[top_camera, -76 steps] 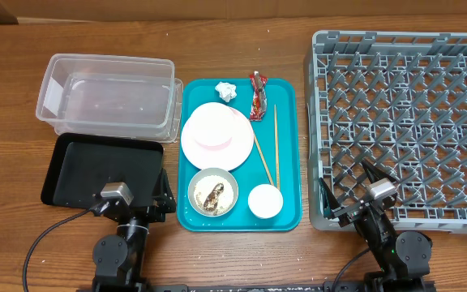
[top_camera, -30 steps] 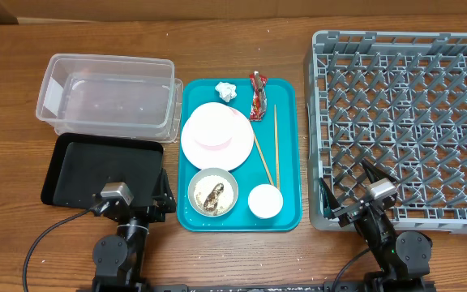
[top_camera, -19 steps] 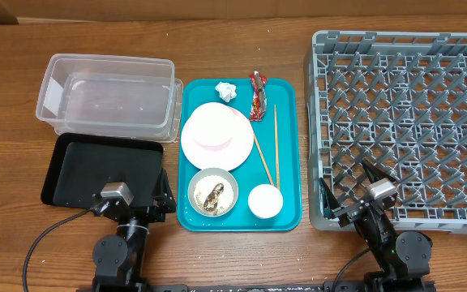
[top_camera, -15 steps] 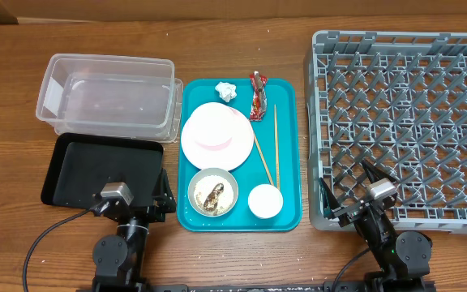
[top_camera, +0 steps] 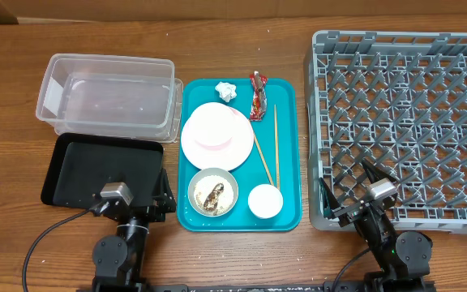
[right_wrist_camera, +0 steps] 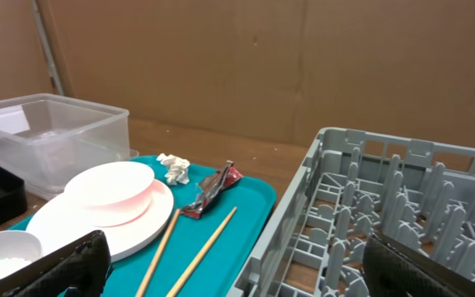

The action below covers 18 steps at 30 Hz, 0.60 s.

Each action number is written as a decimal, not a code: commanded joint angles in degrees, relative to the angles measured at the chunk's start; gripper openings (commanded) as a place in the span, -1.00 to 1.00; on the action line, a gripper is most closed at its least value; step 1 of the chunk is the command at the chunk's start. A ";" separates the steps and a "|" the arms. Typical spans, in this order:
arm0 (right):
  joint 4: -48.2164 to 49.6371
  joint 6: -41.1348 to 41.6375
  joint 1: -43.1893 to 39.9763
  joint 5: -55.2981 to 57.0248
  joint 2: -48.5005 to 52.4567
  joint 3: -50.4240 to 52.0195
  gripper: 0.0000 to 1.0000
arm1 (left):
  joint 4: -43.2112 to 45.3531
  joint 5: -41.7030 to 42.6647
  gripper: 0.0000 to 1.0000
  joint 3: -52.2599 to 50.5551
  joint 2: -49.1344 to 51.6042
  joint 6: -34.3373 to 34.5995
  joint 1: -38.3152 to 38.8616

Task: Sort waste into correct bins and load items into the dishwasher

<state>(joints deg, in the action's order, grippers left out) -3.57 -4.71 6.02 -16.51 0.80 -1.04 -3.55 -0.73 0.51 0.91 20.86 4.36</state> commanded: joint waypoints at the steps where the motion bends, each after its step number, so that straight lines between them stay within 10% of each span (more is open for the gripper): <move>1: 0.98 1.40 -0.15 -3.02 -0.46 0.57 1.00 | 0.63 4.28 1.00 -0.24 -0.63 5.46 -0.26; 6: 5.42 15.67 -0.15 -7.63 -0.46 -1.27 1.00 | 6.34 12.94 1.00 -0.24 -0.63 19.89 -0.26; 12: -4.59 19.67 -0.15 -7.58 1.64 -13.92 1.00 | 13.92 18.69 1.00 4.70 -0.52 17.75 -0.26; 18: -24.81 19.28 -0.15 -3.89 14.14 -34.62 1.00 | -3.39 22.36 1.00 25.00 7.39 6.73 -0.26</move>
<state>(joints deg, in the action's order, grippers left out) -24.47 13.39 6.02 -22.72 9.28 -27.59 -2.76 18.24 16.08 4.32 33.93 4.36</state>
